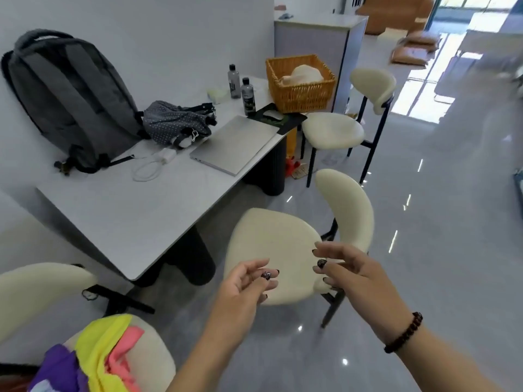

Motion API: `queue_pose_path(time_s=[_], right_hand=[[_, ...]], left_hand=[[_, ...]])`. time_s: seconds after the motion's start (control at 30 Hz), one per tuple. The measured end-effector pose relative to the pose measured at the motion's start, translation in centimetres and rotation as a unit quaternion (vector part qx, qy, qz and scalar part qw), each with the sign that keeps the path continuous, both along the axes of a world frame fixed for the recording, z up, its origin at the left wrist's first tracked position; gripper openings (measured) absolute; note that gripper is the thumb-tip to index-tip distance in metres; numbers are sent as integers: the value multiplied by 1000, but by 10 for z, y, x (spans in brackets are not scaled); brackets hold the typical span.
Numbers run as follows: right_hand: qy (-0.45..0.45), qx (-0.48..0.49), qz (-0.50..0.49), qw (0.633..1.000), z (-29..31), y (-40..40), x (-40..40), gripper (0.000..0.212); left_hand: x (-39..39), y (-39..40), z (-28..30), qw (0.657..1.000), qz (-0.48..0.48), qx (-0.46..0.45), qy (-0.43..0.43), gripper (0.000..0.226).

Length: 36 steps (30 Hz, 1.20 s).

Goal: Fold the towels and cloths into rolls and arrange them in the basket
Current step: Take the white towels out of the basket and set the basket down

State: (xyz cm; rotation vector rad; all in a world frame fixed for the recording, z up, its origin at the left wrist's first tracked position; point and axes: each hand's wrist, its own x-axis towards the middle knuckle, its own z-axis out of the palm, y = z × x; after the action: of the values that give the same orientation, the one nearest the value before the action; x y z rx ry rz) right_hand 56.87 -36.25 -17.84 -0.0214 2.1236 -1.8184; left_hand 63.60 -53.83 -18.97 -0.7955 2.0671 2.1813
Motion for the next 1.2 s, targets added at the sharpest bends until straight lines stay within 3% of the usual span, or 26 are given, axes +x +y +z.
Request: queue_pose_path(time_s=[0.77,1.0,1.2], right_hand=[[-17,-23,-76,997,10,95,-246,26],[-33,-23,-78,996,1,142,-337,25],[-52,-13,-20,998,-6,191,-430,24]], left_hand=[[-291,97,17,993,-111,-37,19,23],[-379,138,9,994,-102,-43,3,23],[-459,189,1,999,-33,-33,-2,22]])
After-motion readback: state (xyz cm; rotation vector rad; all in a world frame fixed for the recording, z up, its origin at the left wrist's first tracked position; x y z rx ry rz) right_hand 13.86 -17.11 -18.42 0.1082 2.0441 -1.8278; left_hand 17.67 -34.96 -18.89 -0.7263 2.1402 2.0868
